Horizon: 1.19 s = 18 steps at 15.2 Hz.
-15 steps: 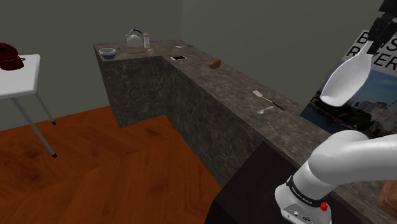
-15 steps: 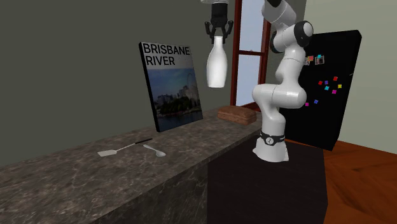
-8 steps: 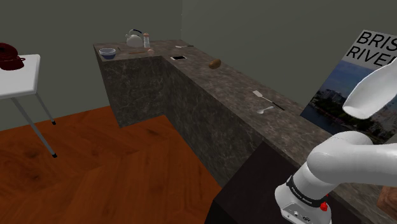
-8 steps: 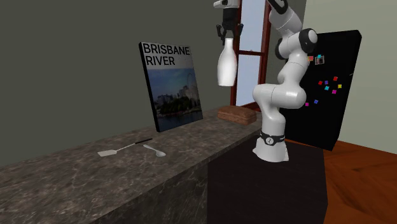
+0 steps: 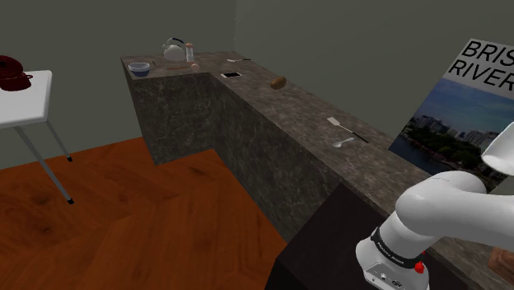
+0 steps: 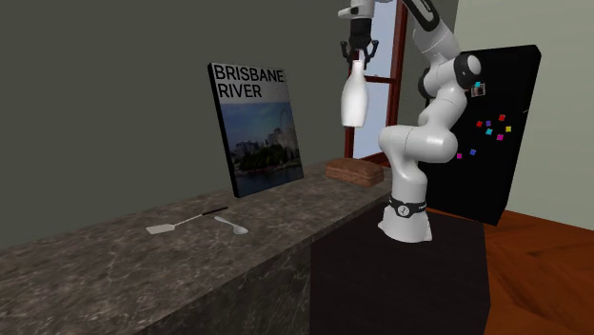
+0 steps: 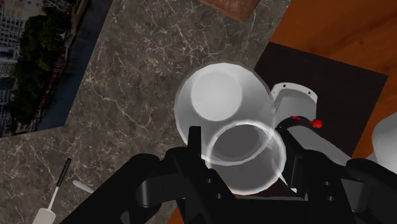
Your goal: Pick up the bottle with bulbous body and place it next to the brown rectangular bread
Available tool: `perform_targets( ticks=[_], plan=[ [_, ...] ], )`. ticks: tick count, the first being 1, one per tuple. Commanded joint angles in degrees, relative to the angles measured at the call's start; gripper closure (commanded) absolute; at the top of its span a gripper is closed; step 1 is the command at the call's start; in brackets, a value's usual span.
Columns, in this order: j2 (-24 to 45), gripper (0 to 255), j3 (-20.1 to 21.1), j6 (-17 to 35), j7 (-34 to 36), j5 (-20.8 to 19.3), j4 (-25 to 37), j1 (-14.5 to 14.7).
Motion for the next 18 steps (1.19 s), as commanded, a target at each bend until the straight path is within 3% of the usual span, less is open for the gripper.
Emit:
perform_targets(
  ticks=[1,9,18],
  plan=[
    [-1.8,255,-0.4,-1.8,-2.8,-2.4,0.8,-0.5],
    [-6.7,255,-1.8,-8.0,-15.9,-13.3,6.4,-2.0],
    [-8.3,255,-4.7,-11.6,-35.4,-28.7,16.6,-3.0]
  ],
)
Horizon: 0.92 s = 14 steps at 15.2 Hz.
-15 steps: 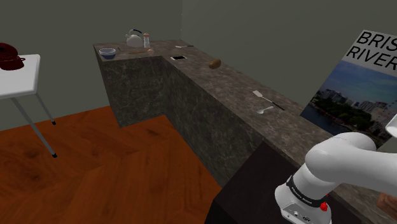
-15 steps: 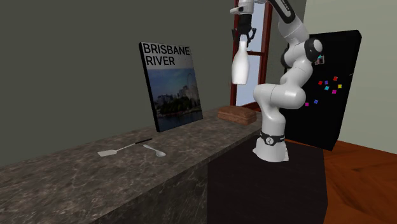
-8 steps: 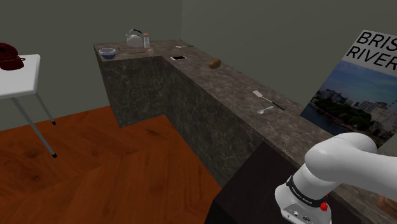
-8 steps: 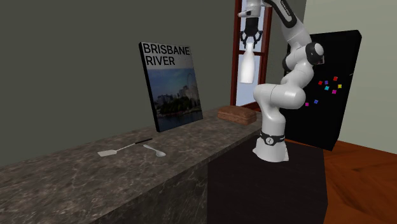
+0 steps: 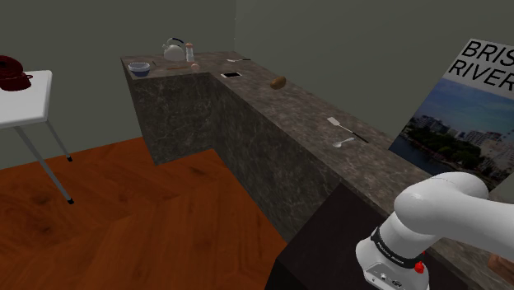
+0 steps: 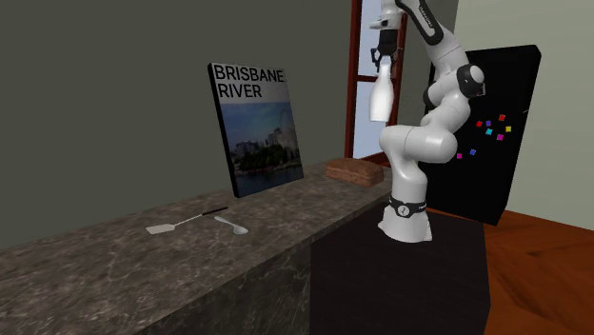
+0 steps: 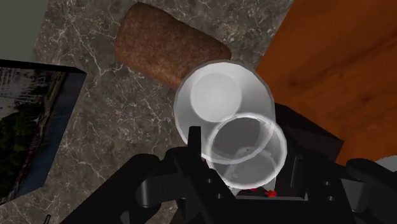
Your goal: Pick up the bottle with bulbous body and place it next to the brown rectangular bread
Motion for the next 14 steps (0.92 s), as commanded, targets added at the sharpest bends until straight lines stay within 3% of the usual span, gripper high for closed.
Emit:
perform_targets(
  ticks=[1,9,14],
  plan=[
    [-0.3,255,-0.9,-0.1,-5.0,-3.8,2.2,-0.4],
    [3.6,255,-7.3,2.4,-25.6,-17.0,17.0,0.0],
    [9.0,255,-14.4,5.9,-40.0,-24.7,32.3,3.8]
  ],
)
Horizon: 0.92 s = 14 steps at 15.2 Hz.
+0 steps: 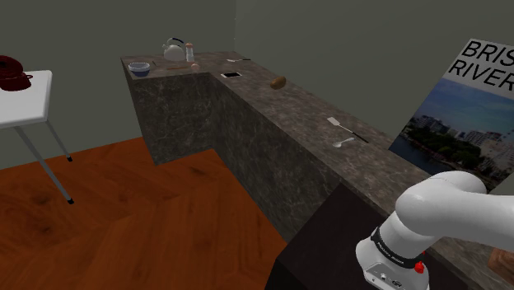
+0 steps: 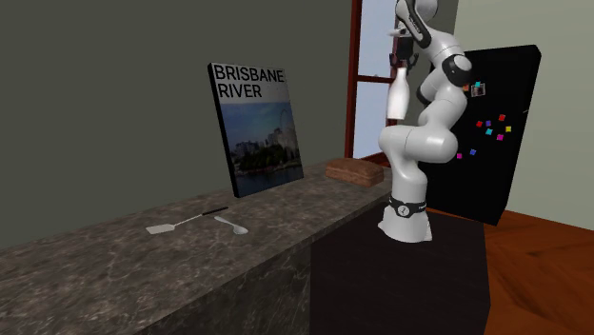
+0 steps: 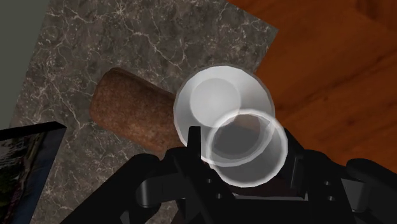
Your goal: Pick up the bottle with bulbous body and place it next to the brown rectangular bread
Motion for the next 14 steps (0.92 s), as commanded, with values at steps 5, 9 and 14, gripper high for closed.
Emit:
perform_targets(
  ticks=[5,9,14],
  plan=[
    [3.4,255,-6.5,3.6,-10.7,-5.6,12.3,4.5],
    [-1.9,255,-4.1,4.1,-6.1,-3.6,2.8,0.4],
    [-7.3,255,-2.8,5.0,-2.2,-2.4,-5.9,-2.9]
  ],
)
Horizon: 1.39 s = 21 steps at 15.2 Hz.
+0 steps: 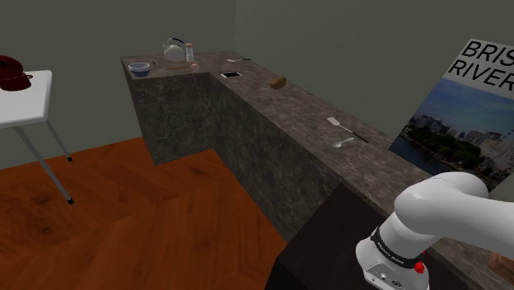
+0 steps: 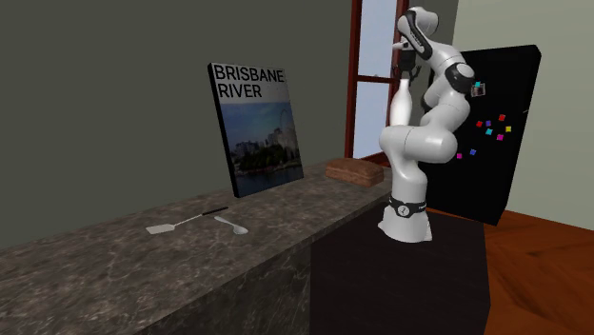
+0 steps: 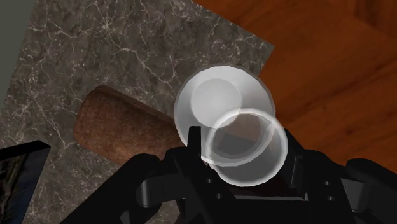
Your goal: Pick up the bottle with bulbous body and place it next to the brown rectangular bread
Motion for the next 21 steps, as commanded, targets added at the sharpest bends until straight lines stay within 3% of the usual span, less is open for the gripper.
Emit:
perform_targets(
  ticks=[1,21],
  plan=[
    [-2.2,255,0.3,0.5,1.4,0.4,-3.4,-1.3],
    [-18.2,255,-1.2,5.0,8.8,0.4,-25.8,-9.3]
  ],
)
